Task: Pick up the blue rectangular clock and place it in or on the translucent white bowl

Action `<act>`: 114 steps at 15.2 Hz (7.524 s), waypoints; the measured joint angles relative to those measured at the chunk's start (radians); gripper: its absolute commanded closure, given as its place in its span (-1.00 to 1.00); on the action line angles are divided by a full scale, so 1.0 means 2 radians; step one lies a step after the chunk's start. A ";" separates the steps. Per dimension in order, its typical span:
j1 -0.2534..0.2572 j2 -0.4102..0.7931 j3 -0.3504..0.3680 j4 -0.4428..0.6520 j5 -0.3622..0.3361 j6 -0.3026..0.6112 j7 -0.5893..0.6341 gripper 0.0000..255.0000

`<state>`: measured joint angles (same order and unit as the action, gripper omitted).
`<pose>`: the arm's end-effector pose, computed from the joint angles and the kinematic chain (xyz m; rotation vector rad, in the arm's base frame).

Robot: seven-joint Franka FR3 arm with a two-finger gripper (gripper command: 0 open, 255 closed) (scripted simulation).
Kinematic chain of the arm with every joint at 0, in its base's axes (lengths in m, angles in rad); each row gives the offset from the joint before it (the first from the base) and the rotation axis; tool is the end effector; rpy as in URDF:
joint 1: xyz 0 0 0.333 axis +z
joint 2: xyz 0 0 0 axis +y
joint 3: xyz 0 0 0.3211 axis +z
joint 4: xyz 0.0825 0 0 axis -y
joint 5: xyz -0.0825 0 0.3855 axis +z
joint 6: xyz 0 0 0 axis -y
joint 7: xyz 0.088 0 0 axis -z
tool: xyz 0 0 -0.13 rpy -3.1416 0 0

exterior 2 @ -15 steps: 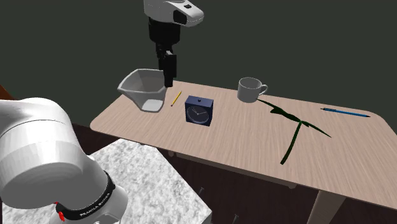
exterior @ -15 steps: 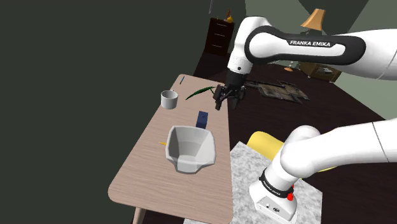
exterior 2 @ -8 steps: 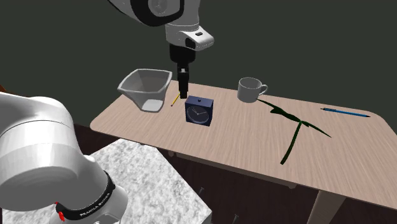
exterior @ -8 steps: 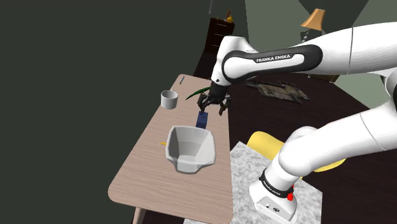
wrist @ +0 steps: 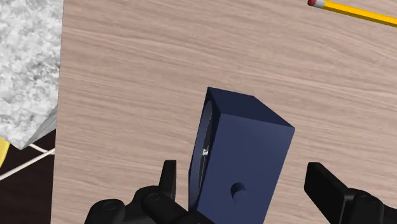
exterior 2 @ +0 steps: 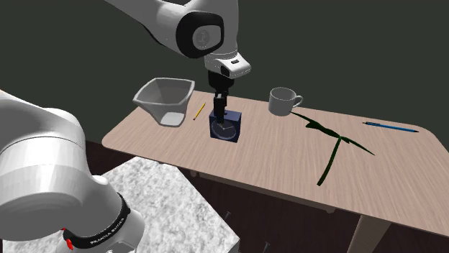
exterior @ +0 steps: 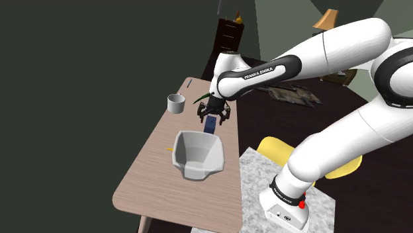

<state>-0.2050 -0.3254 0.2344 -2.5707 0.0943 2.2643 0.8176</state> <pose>0.4187 0.0131 0.3553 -2.8523 1.3073 -0.0194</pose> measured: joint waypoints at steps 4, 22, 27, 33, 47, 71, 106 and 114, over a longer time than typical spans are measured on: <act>-0.001 0.023 0.005 -0.011 -0.003 0.034 0.007 -1.00; -0.002 0.029 0.005 -0.018 -0.004 0.046 0.006 1.00; -0.001 0.010 0.002 -0.005 -0.002 0.016 0.004 1.00; 0.000 -0.016 -0.002 0.016 0.001 -0.031 0.001 1.00; 0.000 -0.053 -0.010 0.082 0.000 -0.133 -0.001 1.00; 0.038 -0.118 0.045 0.161 0.036 -0.270 0.085 1.00; 0.086 -0.136 0.155 0.073 0.105 -0.184 0.191 -1.00; 0.084 -0.140 0.146 0.104 0.099 -0.219 0.192 -1.00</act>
<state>-0.0361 -0.6053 0.5272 -2.3621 0.2919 1.8262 1.2015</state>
